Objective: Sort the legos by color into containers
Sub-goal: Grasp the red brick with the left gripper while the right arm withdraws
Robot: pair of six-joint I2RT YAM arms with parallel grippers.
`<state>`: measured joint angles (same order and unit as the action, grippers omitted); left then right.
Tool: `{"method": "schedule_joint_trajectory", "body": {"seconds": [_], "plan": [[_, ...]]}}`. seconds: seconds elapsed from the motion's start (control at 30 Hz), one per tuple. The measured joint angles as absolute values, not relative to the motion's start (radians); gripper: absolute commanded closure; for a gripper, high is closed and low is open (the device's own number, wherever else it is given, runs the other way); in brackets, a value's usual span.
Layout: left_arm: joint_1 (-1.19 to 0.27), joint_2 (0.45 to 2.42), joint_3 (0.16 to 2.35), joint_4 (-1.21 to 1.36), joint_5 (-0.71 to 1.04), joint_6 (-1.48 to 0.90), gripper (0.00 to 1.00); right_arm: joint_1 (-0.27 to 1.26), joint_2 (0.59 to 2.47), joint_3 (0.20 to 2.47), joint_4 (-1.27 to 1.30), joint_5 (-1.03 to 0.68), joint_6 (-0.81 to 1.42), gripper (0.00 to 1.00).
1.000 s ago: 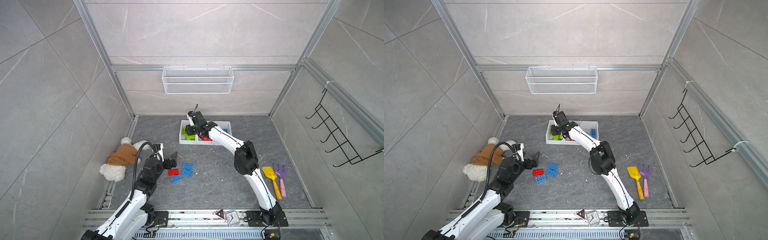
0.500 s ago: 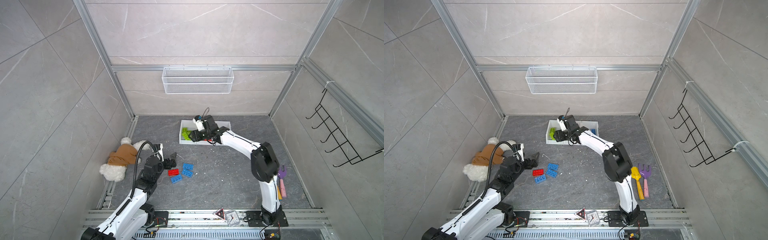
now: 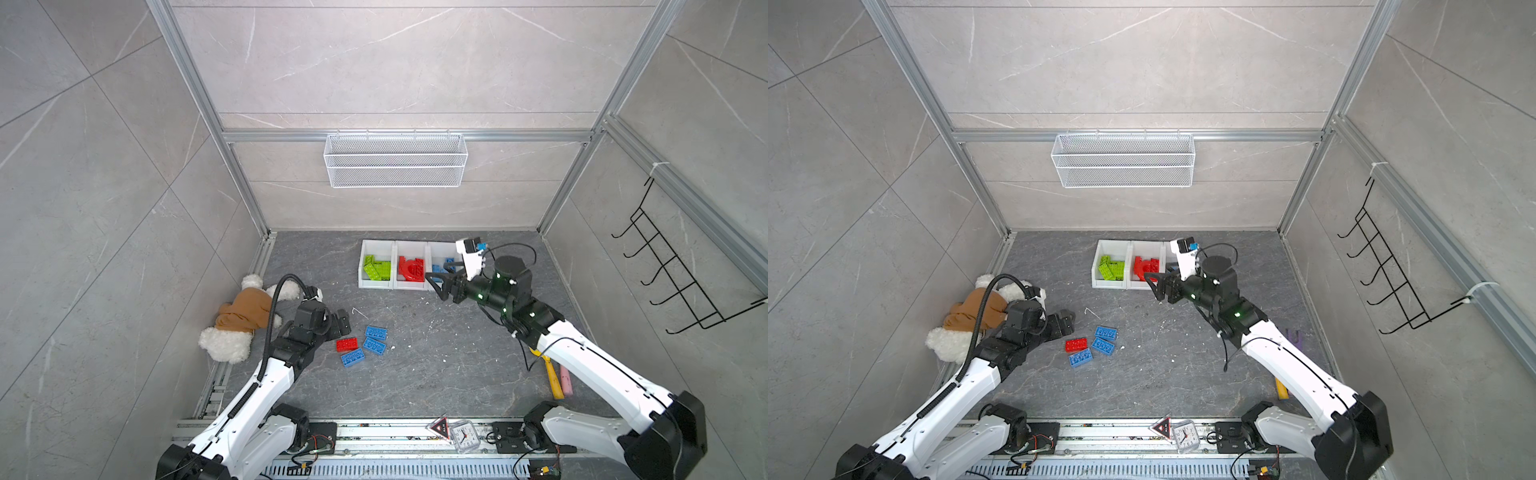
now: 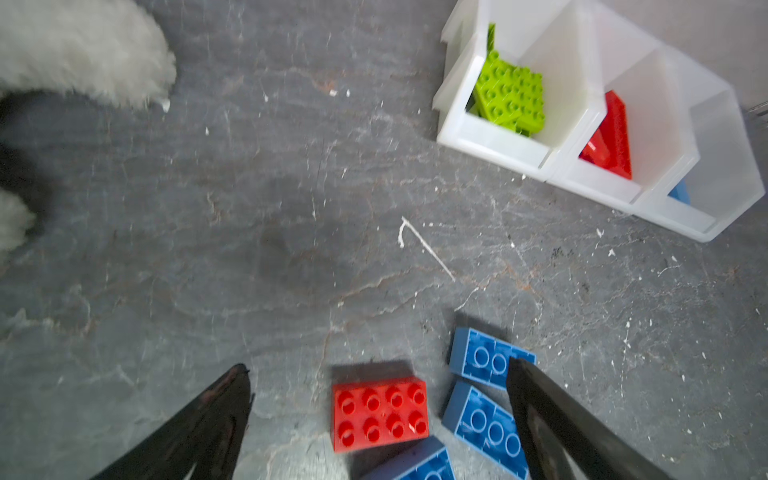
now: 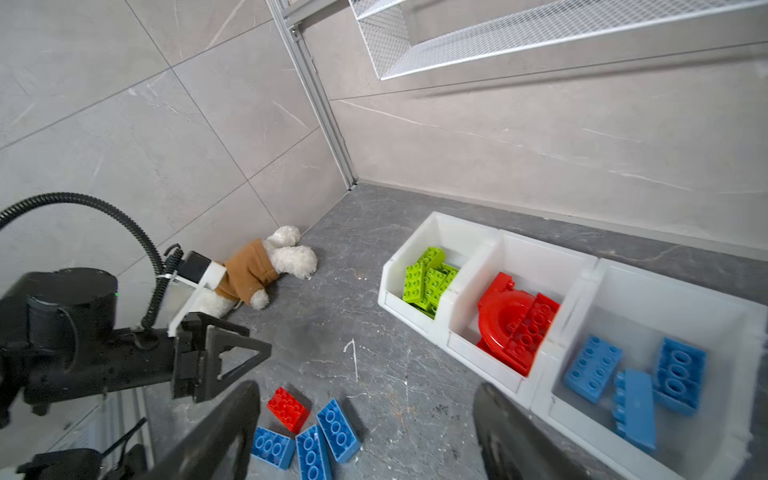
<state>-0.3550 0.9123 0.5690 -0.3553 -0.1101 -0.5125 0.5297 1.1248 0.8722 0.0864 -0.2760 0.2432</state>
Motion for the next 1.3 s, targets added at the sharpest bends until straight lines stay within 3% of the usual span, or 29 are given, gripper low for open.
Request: {"method": "schedule_joint_trajectory", "body": {"seconds": [0.27,0.73,1.3], "plan": [[-0.426,0.976,0.57,-0.472,-0.102,-0.579,0.04,0.53,0.953,0.522,0.264,-0.079,0.205,0.12],[-0.49,1.24,0.643,-0.467,-0.103,-0.601,0.13,0.53,0.966,0.463,0.441,-0.107,0.244,0.1],[-0.55,1.396,0.677,-0.447,-0.181,-0.595,0.23,0.53,0.944,0.451,0.459,-0.148,0.277,0.1]]}}
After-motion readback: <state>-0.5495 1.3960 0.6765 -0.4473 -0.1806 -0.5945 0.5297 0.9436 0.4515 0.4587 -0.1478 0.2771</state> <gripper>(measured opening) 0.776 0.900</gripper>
